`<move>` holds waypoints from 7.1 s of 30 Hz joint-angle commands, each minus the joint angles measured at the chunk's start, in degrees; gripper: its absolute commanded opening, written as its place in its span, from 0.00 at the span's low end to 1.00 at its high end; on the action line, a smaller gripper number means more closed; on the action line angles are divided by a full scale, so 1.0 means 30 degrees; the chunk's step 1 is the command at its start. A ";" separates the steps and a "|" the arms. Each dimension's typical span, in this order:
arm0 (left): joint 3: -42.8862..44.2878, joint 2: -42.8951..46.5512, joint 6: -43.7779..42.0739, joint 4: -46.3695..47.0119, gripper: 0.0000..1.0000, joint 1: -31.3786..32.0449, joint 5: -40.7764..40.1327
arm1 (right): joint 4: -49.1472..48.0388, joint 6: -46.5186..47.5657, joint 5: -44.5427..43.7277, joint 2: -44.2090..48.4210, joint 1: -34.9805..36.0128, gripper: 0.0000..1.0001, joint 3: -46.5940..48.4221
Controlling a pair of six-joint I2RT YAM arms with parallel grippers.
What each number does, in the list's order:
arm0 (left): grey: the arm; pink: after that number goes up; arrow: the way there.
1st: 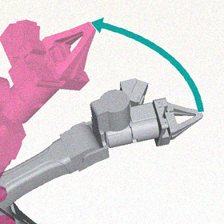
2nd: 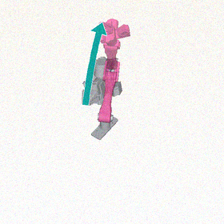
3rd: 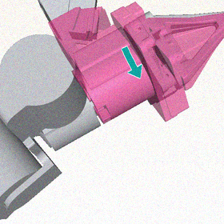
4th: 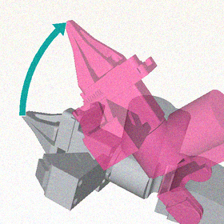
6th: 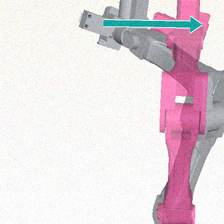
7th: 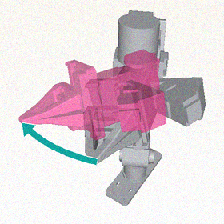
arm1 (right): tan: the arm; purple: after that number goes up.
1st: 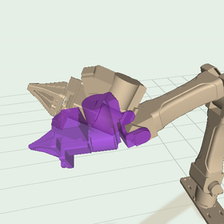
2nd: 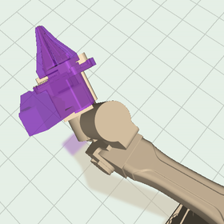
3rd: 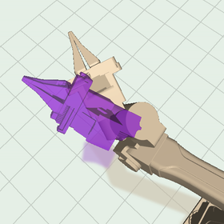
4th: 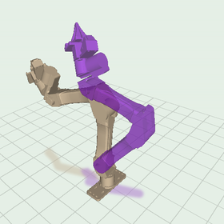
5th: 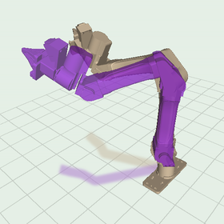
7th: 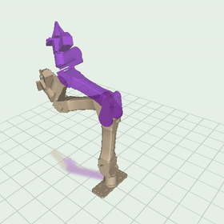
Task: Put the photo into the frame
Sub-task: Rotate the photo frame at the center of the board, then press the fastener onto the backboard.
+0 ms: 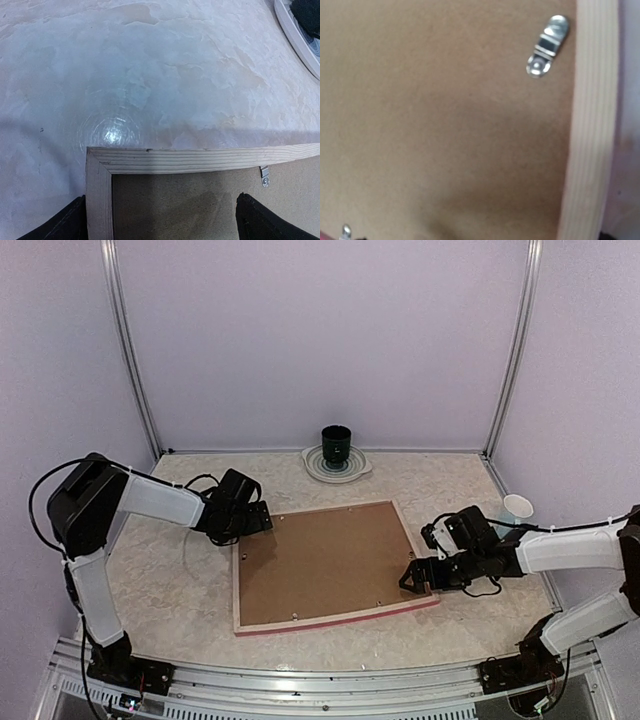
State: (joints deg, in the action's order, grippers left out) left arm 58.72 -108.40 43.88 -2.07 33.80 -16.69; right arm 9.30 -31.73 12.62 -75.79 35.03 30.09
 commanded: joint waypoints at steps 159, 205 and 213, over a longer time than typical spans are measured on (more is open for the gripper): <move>-0.0774 0.2472 -0.4749 -0.5615 0.59 0.1045 -0.0069 | 0.0782 0.0936 -0.0783 -0.1251 -0.1011 0.99 0.2071; -0.0760 0.2161 -0.4577 -0.4379 0.55 -0.0281 0.2286 | 0.1058 0.1024 -0.0968 -0.0879 -0.1011 0.99 0.2043; -0.0773 0.1946 -0.4775 -0.4359 0.52 -0.0252 0.2386 | 0.0958 0.1002 -0.0782 -0.1160 -0.1011 0.99 0.2264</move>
State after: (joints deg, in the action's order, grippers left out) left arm 55.46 -101.23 30.30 -15.03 33.12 -10.31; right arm 12.16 -29.39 10.24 -79.37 32.47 36.69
